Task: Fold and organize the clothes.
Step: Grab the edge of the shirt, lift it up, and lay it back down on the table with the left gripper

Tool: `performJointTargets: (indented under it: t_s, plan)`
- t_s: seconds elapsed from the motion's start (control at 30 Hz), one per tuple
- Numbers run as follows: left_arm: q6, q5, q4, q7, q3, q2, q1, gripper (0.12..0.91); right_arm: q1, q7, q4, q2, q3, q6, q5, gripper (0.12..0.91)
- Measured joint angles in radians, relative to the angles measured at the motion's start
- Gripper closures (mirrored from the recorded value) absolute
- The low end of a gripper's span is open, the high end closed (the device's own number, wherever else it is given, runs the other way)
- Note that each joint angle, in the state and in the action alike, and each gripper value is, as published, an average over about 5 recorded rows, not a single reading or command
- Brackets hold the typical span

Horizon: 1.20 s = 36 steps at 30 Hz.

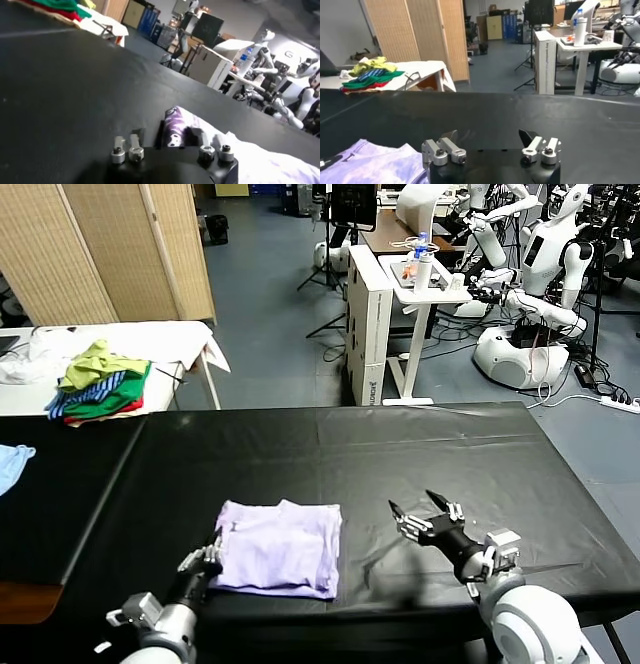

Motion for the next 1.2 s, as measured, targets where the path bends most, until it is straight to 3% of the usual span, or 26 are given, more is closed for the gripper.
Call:
performJointTargets:
  t_s: [0.17,0.33,0.67,0.83,0.97,1.2]
  plan:
    - [-0.011,0.127,-0.027,0.0,-0.033,0.038,-0.004,0.867,-0.003,0.001,-0.019,0.011,0.009,0.002,-0.019,0.118]
    - [-0.022,0.222,-0.059,0.01,-0.095,0.137,0.014,0.867,0.002,0.001,-0.035,0.027,0.0,0.003,-0.027,0.118]
    - [-0.021,0.215,-0.108,0.007,-0.319,0.369,0.101,0.867,0.02,0.0,-0.062,0.043,-0.031,0.003,-0.036,0.118]
    - [0.006,0.2,-0.15,-0.042,-0.386,0.401,0.133,0.867,0.021,-0.003,-0.069,0.053,-0.046,0.004,-0.046,0.118]
    - [0.04,0.159,-0.207,-0.101,-0.35,0.374,0.126,0.867,0.01,-0.004,-0.066,0.058,-0.048,0.004,-0.057,0.118]
    - [0.093,0.021,-0.263,-0.176,-0.12,0.243,0.057,0.867,-0.021,-0.003,-0.045,0.056,-0.023,0.004,-0.068,0.118]
